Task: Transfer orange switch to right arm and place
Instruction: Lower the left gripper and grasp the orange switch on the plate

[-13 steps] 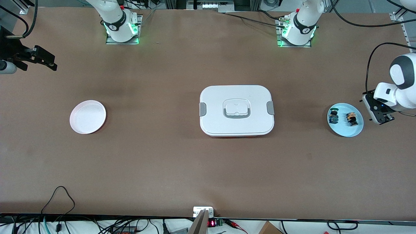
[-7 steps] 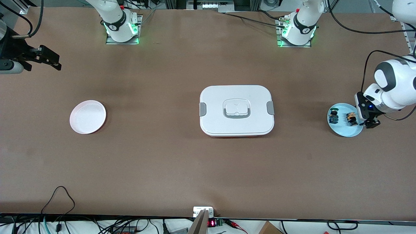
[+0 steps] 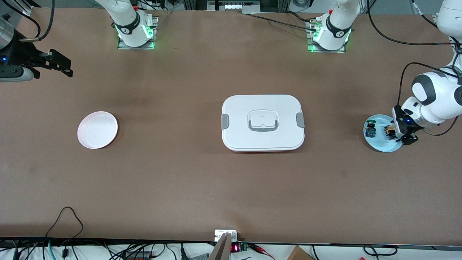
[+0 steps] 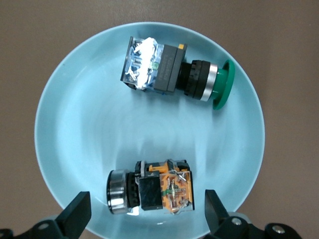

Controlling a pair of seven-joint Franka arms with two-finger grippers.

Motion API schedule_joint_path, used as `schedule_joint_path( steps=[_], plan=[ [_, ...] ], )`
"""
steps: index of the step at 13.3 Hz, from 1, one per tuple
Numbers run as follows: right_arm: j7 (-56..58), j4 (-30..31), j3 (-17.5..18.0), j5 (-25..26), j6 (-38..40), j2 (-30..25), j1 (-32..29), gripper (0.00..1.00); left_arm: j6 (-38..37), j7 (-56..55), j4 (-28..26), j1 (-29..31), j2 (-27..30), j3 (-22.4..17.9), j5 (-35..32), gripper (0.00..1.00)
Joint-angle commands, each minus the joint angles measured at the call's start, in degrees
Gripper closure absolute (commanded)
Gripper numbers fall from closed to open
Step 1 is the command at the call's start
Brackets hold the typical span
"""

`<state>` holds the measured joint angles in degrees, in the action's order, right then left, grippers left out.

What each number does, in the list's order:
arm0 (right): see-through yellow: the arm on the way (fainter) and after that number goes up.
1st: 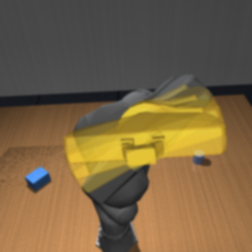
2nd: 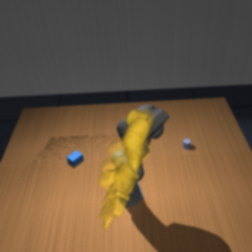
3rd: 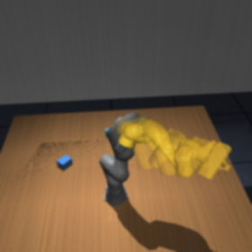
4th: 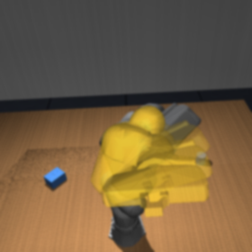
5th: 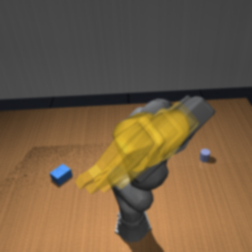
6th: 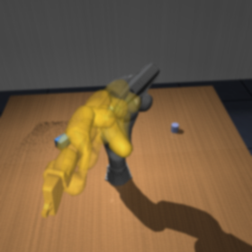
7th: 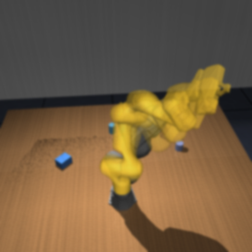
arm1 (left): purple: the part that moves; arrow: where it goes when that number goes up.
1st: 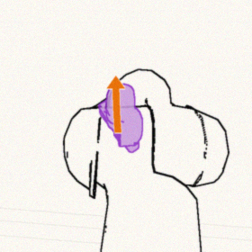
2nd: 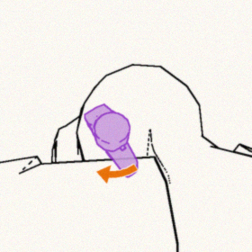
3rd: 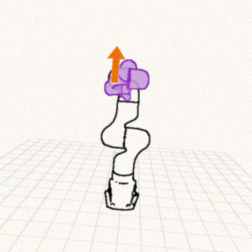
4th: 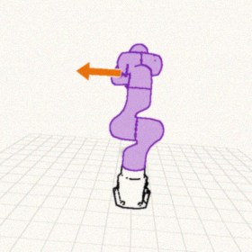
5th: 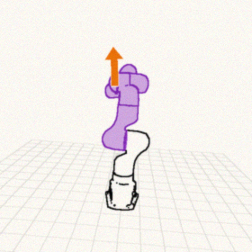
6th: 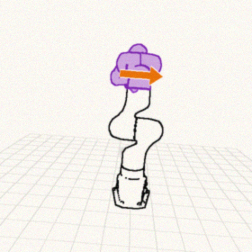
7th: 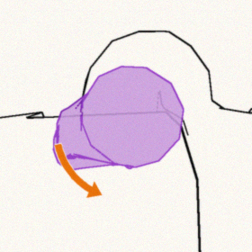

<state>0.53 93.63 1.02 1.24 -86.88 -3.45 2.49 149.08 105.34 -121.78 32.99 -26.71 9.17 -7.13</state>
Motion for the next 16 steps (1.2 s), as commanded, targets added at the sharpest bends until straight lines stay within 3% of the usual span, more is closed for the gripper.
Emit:
schedule_joint_path(
  steps=[1,10,11,12,14,15,16],
  plan=[
    [-0.62,-0.82,-0.05,-0.27,0.14,0.46,1.55,0.00,0.60,1.27,0.67,1.55,-0.53,1.90,-0.07,0.00],
    [-0.61,-0.82,-0.05,-0.36,-0.57,0.99,2.87,0.00,2.70,1.18,0.58,1.64,-2.20,1.90,-0.07,0.05],
    [-0.44,-0.82,-0.05,-0.36,-0.57,0.99,2.87,0.00,2.88,1.36,0.50,1.72,-2.20,1.90,-0.07,0.12],
    [-0.35,-0.82,-0.05,-0.36,-0.57,1.07,2.87,0.00,2.97,1.36,0.49,1.72,-2.20,1.90,-0.07,0.26],
    [0.09,-0.82,-0.05,-0.01,-0.04,1.69,2.96,0.00,2.88,1.45,0.58,1.64,-2.20,1.90,-0.07,0.64],
    [-0.43,-0.82,-0.05,0.08,-0.21,1.78,3.66,0.00,2.80,1.45,0.58,1.46,-2.20,1.90,-0.16,0.90],
    [-0.44,-0.91,-0.05,0.17,-0.22,1.86,4.19,0.00,2.88,1.45,0.67,1.29,-2.20,1.90,-0.25,1.00]
  ],
)
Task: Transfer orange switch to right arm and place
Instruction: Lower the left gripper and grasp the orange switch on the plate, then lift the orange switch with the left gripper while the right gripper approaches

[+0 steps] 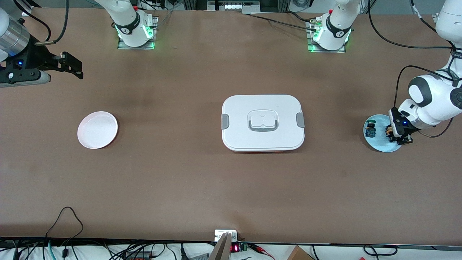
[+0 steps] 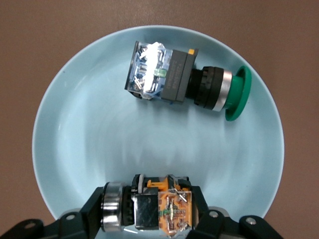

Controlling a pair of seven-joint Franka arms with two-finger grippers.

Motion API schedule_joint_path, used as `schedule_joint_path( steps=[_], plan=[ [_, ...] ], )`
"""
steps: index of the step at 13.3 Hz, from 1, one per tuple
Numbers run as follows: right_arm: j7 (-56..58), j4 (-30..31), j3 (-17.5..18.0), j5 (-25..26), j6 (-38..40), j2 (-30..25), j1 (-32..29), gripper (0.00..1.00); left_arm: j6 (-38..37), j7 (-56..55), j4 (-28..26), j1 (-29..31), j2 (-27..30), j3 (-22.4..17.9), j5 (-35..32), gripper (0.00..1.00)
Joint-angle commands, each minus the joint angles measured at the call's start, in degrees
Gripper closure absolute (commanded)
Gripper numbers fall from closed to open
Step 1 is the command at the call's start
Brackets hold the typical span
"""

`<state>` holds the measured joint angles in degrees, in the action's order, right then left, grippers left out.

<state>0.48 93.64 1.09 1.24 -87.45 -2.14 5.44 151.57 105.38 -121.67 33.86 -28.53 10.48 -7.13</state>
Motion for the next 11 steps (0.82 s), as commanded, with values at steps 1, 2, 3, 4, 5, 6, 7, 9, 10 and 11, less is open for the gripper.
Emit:
schedule_joint_path(
  steps=[1,2,3,4,5,6,7,9,10,11],
  plan=[
    [-0.39,-0.74,-0.12,0.17,0.61,0.65,1.33,0.00,0.31,1.50,0.65,0.42,-0.21,0.68,-0.25,1.00],
    [-0.39,-0.74,-0.12,0.17,0.61,0.65,1.33,0.00,0.14,1.41,0.74,0.59,-0.03,1.64,-0.25,1.00],
    [-0.39,-0.74,-0.12,-0.01,0.44,0.74,1.33,0.00,-0.13,1.41,0.74,1.03,0.23,2.61,-0.16,1.00],
    [-0.39,-0.74,-0.12,-0.09,0.70,0.91,1.41,0.00,-0.91,1.41,0.74,1.55,0.67,3.23,-0.16,1.00],
    [-0.57,-0.74,-0.12,-0.18,0.88,0.91,1.76,0.00,-2.83,1.41,0.91,2.43,1.19,4.89,-0.07,1.00],
    [-0.57,-0.74,-0.12,-0.53,0.79,1.00,2.20,0.00,-5.55,1.41,2.22,4.70,1.72,7.25,-0.07,1.00],
    [-0.40,-0.74,-0.12,-0.88,0.70,1.09,2.21,0.00,-10.36,1.41,4.23,7.68,1.90,11.36,-0.07,1.00],
    [0.13,-0.91,-0.56,-7.00,0.70,1.00,1.68,0.00,-23.44,0.98,9.93,12.26,1.82,19.63,1.41,1.00],
    [0.48,-0.92,-0.56,-9.47,0.27,1.09,1.59,0.00,-30.82,0.97,13.10,12.72,1.73,21.84,4.90,1.00],
    [0.48,-0.92,-0.56,-11.67,-0.09,1.09,1.59,0.00,-39.07,1.06,17.04,12.11,1.55,22.91,9.20,1.00]
  ],
)
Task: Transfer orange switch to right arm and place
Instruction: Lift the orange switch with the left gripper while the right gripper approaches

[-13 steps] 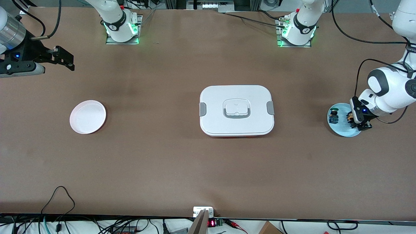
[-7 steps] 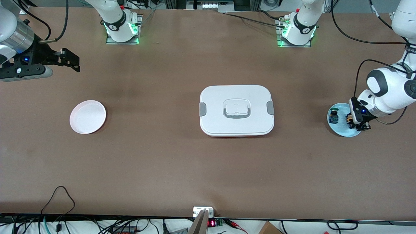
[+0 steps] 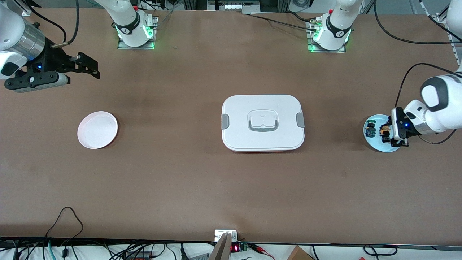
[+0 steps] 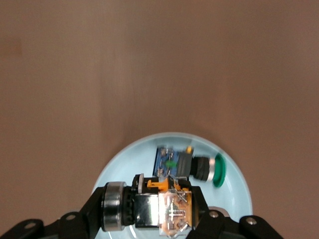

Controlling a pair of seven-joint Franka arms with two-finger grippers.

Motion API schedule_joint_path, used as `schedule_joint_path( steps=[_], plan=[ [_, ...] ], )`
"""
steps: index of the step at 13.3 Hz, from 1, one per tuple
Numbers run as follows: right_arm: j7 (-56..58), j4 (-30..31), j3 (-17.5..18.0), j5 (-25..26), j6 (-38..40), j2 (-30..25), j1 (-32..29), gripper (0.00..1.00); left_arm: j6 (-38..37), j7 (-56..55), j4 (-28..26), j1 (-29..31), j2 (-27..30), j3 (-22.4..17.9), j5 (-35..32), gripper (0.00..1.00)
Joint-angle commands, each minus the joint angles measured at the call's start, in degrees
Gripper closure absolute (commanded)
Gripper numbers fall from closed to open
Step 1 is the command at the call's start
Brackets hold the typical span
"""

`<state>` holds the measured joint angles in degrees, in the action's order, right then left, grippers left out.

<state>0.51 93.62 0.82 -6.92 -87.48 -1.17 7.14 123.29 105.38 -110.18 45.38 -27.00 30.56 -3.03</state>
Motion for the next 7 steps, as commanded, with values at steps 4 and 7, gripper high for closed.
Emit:
schedule_joint_path(
  steps=[4,7],
  plan=[
    [-0.42,0.33,-0.47,-20.65,-2.86,0.12,-0.46,0.00,-31.59,0.80,12.88,-3.00,-1.30,5.48,30.74,1.00],
    [-0.68,2.96,-0.47,-35.14,-5.16,0.99,-0.55,0.00,-38.20,0.97,11.83,-6.61,-1.39,5.65,46.48,1.00]
  ],
)
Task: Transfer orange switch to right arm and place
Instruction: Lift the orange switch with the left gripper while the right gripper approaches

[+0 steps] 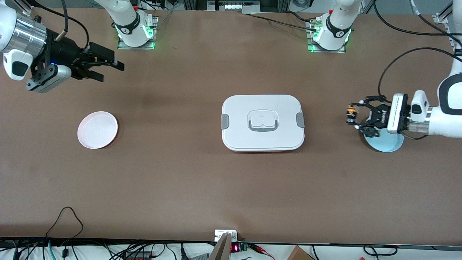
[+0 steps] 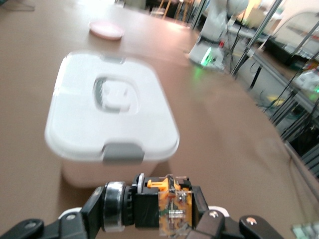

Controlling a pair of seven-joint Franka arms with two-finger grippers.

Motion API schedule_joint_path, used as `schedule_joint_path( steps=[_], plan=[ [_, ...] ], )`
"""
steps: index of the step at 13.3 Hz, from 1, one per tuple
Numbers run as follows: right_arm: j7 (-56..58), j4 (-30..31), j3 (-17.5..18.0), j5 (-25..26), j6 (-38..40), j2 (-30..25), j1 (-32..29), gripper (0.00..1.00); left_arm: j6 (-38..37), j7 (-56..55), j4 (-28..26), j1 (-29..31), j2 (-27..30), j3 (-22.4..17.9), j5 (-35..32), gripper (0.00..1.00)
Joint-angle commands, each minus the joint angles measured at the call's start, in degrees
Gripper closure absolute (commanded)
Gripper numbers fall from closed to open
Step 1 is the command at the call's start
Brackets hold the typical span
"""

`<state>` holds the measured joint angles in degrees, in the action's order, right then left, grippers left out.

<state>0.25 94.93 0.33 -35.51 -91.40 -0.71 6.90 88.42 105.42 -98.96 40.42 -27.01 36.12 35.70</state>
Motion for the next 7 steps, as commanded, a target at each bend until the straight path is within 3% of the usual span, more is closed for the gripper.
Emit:
schedule_joint_path(
  steps=[1,4,7],
  plan=[
    [-0.43,2.54,0.02,-8.94,-1.84,0.88,-0.13,0.00,-4.30,0.76,0.18,-2.70,-1.29,0.26,12.59,1.00],
    [-0.43,5.78,0.11,-20.69,-2.55,2.73,0.05,0.00,-4.93,0.67,-1.41,-3.85,-1.12,3.86,25.43,1.00],
    [-0.69,10.61,0.11,-34.14,-1.50,3.70,-0.13,0.00,0.77,1.81,-5.17,-3.51,-0.77,11.13,35.80,1.00]
  ],
)
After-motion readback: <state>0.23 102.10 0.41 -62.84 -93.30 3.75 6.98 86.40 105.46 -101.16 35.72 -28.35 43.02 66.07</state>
